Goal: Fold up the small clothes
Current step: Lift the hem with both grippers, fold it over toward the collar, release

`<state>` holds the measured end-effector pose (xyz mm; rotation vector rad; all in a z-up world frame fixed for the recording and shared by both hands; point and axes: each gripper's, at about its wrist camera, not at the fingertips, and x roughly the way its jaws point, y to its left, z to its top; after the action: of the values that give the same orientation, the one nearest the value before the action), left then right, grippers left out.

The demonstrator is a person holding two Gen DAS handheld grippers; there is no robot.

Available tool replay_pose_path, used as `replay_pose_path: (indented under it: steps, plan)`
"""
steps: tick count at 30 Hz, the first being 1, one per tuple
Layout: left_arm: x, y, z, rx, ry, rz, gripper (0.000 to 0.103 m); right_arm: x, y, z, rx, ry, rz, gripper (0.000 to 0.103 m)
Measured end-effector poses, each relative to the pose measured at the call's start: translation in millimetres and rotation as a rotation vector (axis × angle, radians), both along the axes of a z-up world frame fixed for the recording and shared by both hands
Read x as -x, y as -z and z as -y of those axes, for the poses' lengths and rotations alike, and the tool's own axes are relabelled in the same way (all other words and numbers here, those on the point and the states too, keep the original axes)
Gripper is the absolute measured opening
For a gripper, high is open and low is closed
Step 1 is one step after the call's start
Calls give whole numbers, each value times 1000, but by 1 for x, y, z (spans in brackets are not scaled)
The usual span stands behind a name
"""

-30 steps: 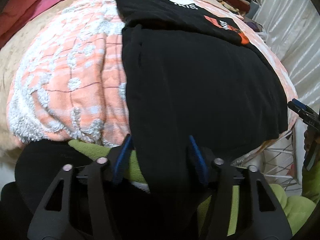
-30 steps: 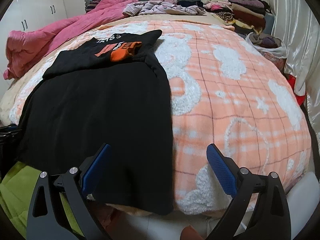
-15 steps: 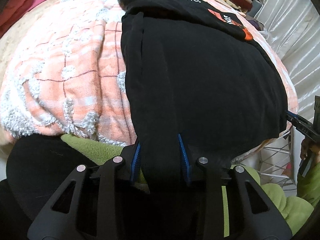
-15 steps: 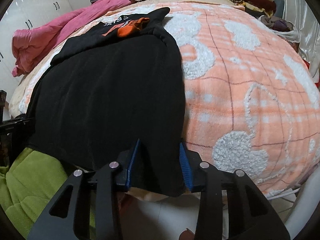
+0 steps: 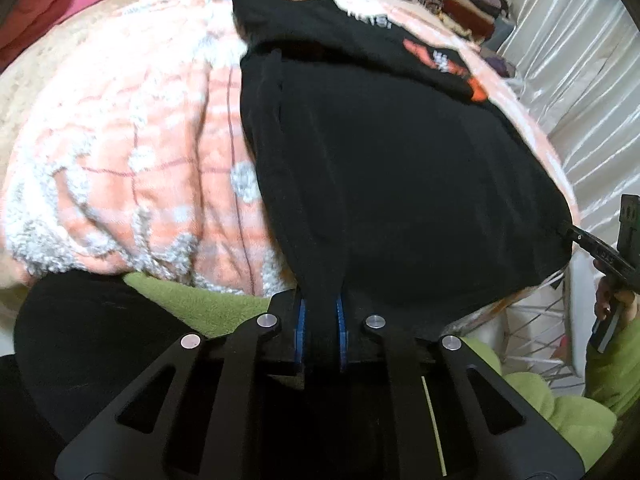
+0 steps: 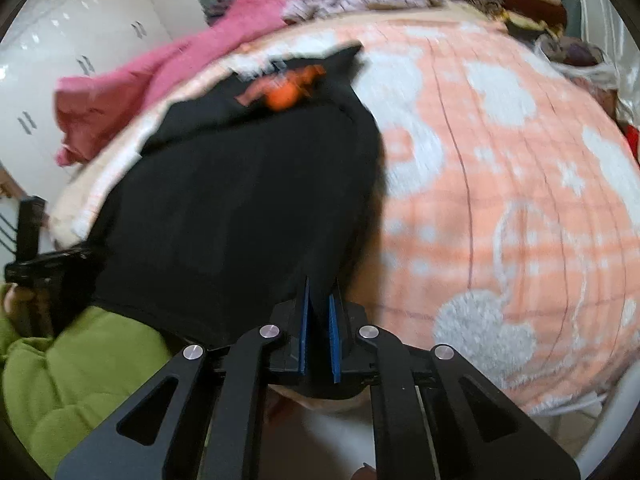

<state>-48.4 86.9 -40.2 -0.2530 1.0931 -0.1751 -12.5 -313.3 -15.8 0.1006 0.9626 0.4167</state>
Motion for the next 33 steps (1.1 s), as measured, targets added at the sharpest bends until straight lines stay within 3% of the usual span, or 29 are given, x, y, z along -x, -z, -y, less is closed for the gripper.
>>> replay_pose_path:
  steps: [9,17,25,33]
  plan:
    - [-1,-49,-31,71,-85,130,5,-21,-61,-1,-137,12,198,8]
    - [-43,-95,-47,87,-145,237,5,-54,-93,4,-210,65,316,8]
    - [-97,-108,-51,80,-182,261,5,-101,-104,0,-196,108,348,8]
    - [-138,-98,-59,81,-208,232,5,-146,-95,-7,-187,139,326,8]
